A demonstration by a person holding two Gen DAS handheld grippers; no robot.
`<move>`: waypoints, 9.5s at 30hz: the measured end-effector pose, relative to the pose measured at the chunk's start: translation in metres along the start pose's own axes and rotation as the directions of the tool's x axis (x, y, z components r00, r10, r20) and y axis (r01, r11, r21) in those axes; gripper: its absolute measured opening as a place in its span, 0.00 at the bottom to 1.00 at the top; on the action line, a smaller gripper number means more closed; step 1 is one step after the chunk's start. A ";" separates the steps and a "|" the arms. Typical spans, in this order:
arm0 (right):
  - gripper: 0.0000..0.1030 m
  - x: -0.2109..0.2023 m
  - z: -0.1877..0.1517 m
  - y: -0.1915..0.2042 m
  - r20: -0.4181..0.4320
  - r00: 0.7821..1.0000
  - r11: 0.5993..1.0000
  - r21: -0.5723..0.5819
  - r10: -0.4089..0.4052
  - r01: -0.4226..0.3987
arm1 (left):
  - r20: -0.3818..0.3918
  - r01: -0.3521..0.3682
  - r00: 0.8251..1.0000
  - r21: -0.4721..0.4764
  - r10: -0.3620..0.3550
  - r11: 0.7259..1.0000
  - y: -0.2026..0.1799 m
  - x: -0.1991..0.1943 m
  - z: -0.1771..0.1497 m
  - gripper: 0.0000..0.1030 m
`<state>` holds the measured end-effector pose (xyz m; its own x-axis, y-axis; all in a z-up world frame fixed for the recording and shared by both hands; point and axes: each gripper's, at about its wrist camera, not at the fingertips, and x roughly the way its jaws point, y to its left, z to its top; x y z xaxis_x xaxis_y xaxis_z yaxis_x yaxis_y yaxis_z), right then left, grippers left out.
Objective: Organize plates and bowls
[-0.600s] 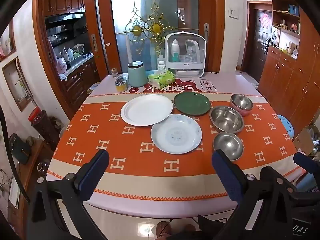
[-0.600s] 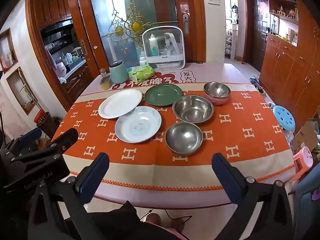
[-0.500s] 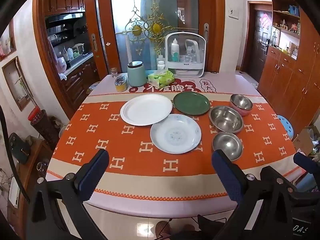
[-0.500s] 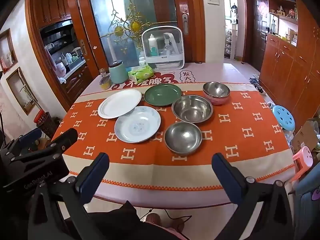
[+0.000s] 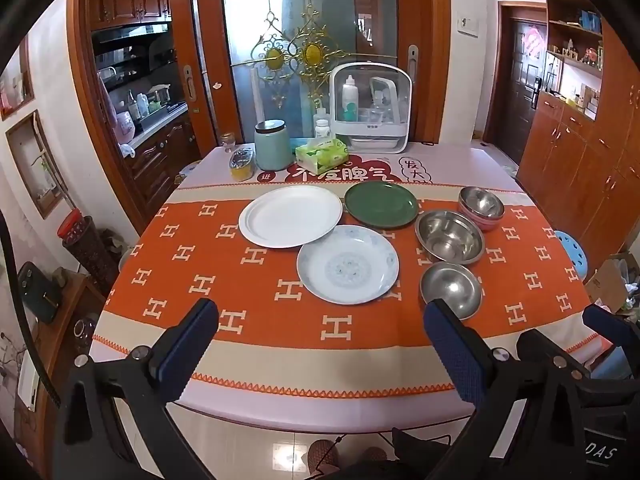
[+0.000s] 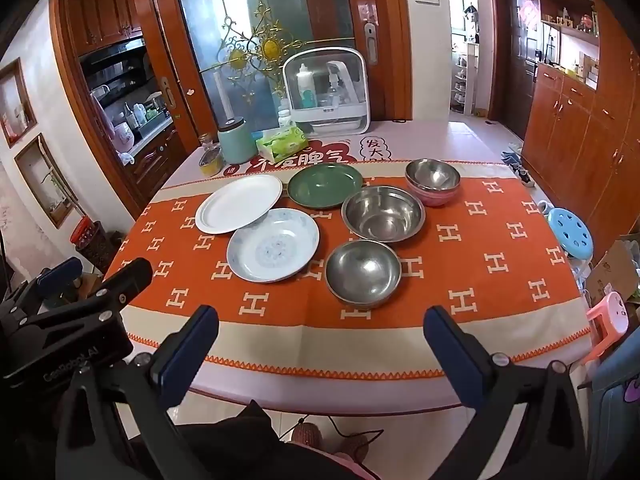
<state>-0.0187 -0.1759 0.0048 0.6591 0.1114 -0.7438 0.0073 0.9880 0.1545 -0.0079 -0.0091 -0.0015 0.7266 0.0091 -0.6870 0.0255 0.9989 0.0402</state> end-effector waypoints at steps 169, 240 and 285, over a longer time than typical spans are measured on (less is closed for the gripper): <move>0.26 0.226 0.124 0.123 0.124 0.992 0.997 0.067 0.027 -0.035 | -0.097 0.276 0.949 -0.205 -0.300 0.939 0.224 0.246 0.118 0.30; 0.28 0.192 -0.083 -0.043 -0.317 0.948 0.997 0.075 0.008 0.017 | -0.517 0.093 0.845 -0.111 -0.137 0.989 0.034 0.203 -0.110 0.30; 0.72 0.110 -0.028 -0.007 -0.021 0.999 0.987 0.156 -0.044 0.046 | -0.268 0.346 0.912 0.093 -0.311 0.934 0.021 0.124 0.006 0.81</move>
<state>0.0326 -0.1675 -0.0958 0.6422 0.0704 -0.7633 0.1553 0.9632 0.2196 0.0870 0.0123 -0.0817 0.4706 -0.2902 -0.8333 0.3388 0.9314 -0.1330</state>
